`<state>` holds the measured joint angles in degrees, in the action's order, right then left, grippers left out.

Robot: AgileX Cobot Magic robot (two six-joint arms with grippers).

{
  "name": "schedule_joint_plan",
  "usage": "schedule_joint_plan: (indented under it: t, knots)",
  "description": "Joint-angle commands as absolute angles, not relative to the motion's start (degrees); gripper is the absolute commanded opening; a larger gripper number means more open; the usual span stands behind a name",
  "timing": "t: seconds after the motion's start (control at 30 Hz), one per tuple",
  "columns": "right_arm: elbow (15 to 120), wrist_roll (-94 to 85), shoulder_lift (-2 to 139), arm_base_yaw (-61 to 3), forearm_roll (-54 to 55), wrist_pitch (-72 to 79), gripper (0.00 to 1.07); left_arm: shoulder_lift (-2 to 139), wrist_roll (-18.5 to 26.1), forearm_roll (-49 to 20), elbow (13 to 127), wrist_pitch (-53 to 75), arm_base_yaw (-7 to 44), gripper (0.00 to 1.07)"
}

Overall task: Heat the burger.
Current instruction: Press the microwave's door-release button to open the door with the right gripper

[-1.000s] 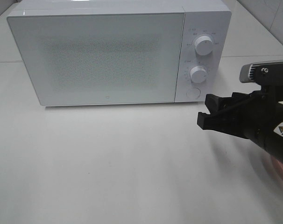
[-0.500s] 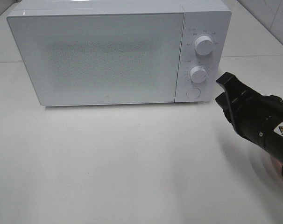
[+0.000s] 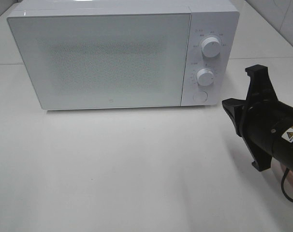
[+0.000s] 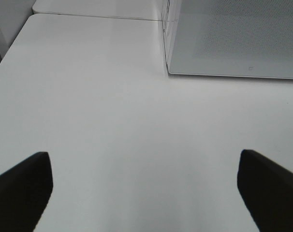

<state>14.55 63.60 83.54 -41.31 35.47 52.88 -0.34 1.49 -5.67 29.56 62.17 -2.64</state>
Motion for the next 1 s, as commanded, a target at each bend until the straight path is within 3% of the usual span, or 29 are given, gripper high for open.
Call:
schedule_joint_plan:
  t: [0.03, 0.43, 0.7, 1.0]
  knots:
    - [14.44, 66.52, 86.17, -41.25, 36.9, 53.11, 0.0, -1.26, 1.2, -6.02, 29.51, 61.25, -2.64, 0.95]
    - [16.79, 76.2, 95.8, -39.02, 29.97, 54.83, 0.0, -1.26, 1.2, -6.02, 29.51, 61.25, -2.64, 0.95]
    - [23.78, 79.93, 101.36, -28.19, 18.16, 53.0, 0.0, -1.26, 1.2, -6.02, 29.51, 61.25, -2.64, 0.95]
    - [28.88, 81.42, 105.6, -24.52, 16.04, 50.42, 0.0, -1.26, 1.2, -6.02, 29.51, 61.25, -2.64, 0.95]
